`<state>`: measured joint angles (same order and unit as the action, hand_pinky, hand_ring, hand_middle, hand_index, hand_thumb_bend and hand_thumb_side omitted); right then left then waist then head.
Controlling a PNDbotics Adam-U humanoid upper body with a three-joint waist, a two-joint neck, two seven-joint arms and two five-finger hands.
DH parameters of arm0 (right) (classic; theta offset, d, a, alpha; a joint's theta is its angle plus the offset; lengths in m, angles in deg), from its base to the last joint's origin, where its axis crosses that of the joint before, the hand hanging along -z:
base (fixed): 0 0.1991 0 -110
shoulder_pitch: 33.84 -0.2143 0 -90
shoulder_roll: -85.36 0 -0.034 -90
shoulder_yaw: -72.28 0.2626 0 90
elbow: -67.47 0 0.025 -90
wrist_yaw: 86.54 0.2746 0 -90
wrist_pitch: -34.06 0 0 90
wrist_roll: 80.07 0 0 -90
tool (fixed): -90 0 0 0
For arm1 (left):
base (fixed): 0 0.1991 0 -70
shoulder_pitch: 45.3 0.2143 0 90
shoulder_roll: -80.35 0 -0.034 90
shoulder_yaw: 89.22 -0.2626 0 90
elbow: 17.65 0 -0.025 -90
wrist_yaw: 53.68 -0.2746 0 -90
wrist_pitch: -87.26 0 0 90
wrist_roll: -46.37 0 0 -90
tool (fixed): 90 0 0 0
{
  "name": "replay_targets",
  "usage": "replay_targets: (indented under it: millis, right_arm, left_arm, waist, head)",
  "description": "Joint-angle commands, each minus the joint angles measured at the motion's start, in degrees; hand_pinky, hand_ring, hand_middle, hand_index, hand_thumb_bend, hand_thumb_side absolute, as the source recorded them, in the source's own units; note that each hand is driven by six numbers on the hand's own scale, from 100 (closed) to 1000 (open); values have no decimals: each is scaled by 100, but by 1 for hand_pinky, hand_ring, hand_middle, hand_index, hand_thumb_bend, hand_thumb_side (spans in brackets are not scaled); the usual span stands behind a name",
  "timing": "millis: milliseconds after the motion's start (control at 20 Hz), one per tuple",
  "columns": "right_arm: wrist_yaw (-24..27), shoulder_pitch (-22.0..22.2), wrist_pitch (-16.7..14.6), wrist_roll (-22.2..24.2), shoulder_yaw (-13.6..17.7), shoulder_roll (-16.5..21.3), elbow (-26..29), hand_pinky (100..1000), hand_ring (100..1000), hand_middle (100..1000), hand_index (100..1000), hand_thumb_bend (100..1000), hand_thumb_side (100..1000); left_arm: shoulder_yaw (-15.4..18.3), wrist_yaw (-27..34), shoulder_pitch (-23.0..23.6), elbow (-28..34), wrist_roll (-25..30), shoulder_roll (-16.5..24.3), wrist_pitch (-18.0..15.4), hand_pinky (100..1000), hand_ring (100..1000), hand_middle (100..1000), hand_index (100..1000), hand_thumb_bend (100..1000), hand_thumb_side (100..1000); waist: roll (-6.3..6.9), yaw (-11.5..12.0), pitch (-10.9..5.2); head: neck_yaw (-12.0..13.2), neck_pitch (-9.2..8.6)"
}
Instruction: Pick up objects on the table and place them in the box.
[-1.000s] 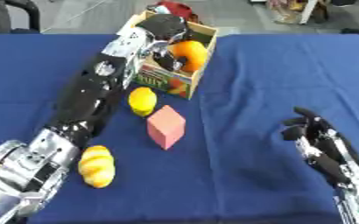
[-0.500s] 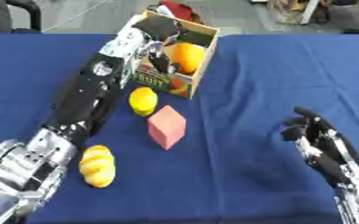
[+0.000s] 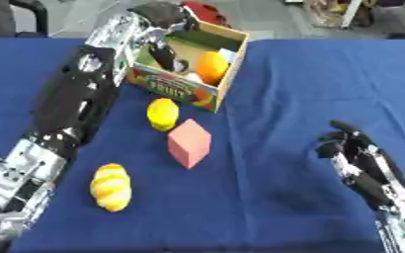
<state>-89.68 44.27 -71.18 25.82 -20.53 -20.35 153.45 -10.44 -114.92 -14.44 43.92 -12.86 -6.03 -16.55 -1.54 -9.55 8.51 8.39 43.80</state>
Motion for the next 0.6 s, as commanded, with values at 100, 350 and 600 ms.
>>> replay_targets:
  millis: [100, 350, 600]
  right_arm:
    - [10, -51, -1, -39, 66, 116, 83, 645, 636, 662, 898, 100, 409]
    - [5, -62, -1, -39, 70, 135, 90, 646, 636, 662, 898, 100, 411]
    - [7, -81, -5, -35, 66, 138, 94, 646, 636, 662, 898, 100, 414]
  left_arm:
    - [-159, 967, 68, 536, 710, 724, -126, 728, 629, 682, 855, 339, 228]
    - [-467, 1735, 424, 840, 1441, 1213, -65, 735, 651, 701, 860, 362, 249]
    - [-822, 2085, 665, 873, 1768, 1312, -43, 754, 691, 740, 880, 384, 299]
  waist:
    - [34, 54, -112]
    - [61, 99, -120]
    - [52, 87, -117]
  head:
    - [-64, -27]
    - [-95, -36]
    - [-84, -42]
